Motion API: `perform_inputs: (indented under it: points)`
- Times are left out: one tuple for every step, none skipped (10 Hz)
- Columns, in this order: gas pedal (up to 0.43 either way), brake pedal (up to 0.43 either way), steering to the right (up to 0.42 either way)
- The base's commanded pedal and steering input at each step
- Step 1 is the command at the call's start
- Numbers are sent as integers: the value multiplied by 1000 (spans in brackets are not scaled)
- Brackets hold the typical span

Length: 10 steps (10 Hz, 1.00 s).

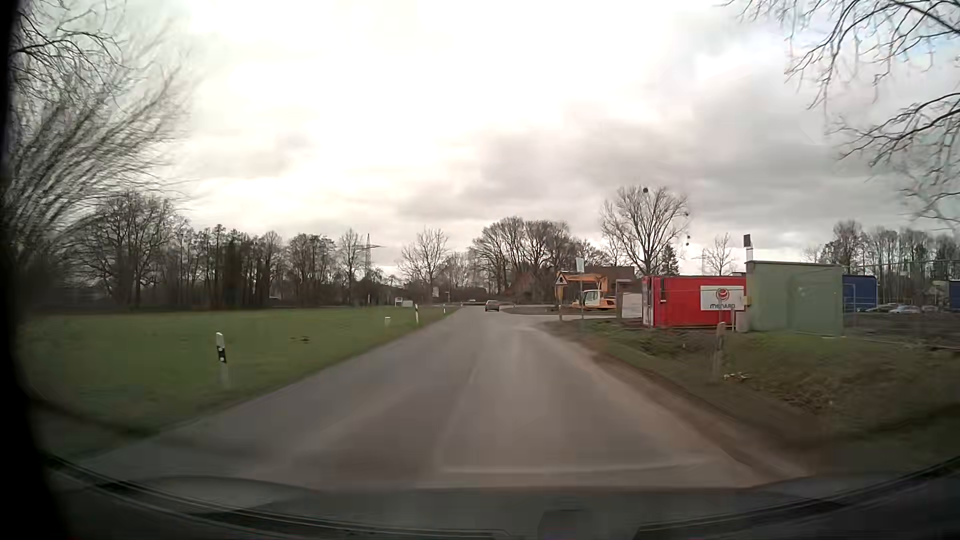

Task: Follow the waypoints while adhering to traffic rules and regulations

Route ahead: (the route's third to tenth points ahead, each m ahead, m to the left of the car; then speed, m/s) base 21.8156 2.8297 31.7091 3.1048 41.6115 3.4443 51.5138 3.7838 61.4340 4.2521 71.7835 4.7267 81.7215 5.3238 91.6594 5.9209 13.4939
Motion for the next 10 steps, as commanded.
perform_inputs:
  points:
    - [157,0,-12]
    - [150,0,-12]
    - [150,0,-12]
    - [138,0,-12]
    - [138,0,-12]
    - [138,0,-12]
    - [138,0,-11]
    - [130,0,-9]
    - [130,0,-9]
    - [130,0,-9]
